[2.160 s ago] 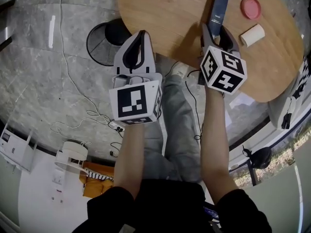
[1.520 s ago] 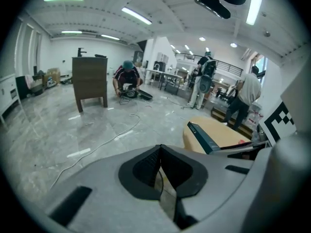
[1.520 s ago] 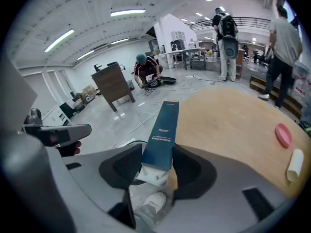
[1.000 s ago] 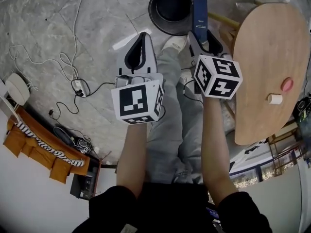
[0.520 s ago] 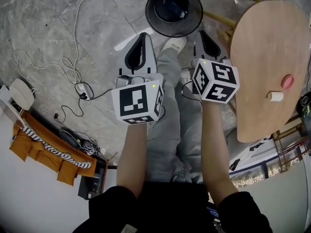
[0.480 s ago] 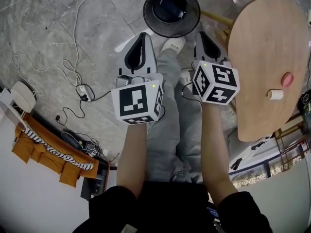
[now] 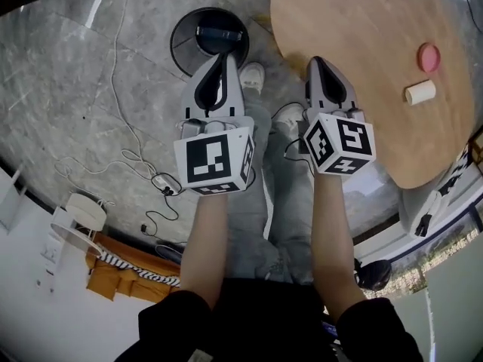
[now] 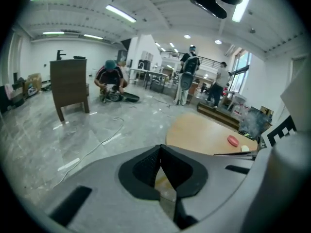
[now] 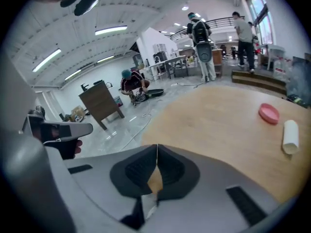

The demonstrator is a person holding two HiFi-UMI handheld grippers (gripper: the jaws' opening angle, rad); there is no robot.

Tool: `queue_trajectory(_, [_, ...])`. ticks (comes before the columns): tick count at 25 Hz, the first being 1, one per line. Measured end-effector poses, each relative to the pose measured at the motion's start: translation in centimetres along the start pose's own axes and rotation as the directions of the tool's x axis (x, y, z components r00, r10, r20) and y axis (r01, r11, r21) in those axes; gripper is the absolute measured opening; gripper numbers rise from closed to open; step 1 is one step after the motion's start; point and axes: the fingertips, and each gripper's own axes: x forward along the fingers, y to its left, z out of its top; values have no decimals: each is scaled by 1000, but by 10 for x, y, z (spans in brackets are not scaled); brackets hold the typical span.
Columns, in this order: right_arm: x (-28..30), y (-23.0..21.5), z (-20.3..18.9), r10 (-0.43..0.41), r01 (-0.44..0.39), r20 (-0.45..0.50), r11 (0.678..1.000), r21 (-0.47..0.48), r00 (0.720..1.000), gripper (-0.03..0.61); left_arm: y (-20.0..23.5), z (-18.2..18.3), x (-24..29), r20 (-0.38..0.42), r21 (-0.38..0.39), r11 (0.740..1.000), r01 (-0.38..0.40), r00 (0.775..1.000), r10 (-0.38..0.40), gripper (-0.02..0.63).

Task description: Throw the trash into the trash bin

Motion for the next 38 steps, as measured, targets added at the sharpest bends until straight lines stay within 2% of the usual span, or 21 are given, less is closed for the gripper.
queue_trajectory(6, [-42, -93, 11, -189, 182, 70, 978, 102, 979, 12, -99, 15, 36, -45, 134, 974, 185, 983, -180, 2])
queue_trajectory(12, [-79, -181, 19, -326, 310, 115, 941, 137, 938, 12, -204, 12, 67, -112, 235, 908, 346, 938, -328, 2])
queue_trajectory(16, [-92, -226, 30, -365, 354, 133, 930, 100, 921, 14, -258, 10, 82, -146, 269, 870, 413, 910, -387, 2])
queue_trajectory(20, [-90, -257, 41, -367, 371, 126, 929, -6, 922, 14, -299, 8, 97, -166, 301, 841, 450, 893, -419, 2])
queue_trajectory(25, [-69, -285, 46, -348, 350, 48, 907, -235, 936, 15, -329, 10, 113, -169, 317, 822, 473, 881, -441, 2])
queue_trajectory(27, [-61, -292, 49, -342, 327, 15, 882, -340, 939, 17, -335, 10, 115, -169, 319, 820, 476, 880, -445, 2])
queue_trajectory(30, [-51, -298, 50, -345, 294, -17, 824, -484, 938, 18, -334, 7, 114, -172, 321, 820, 473, 881, -441, 2])
queue_trajectory(34, [-36, -301, 45, -343, 236, -63, 757, -610, 937, 40, -319, 5, 111, -176, 317, 832, 455, 891, -419, 2])
queue_trajectory(38, [-24, -305, 42, -339, 204, -100, 749, -631, 935, 40, -303, 9, 110, -171, 312, 846, 432, 902, -397, 2])
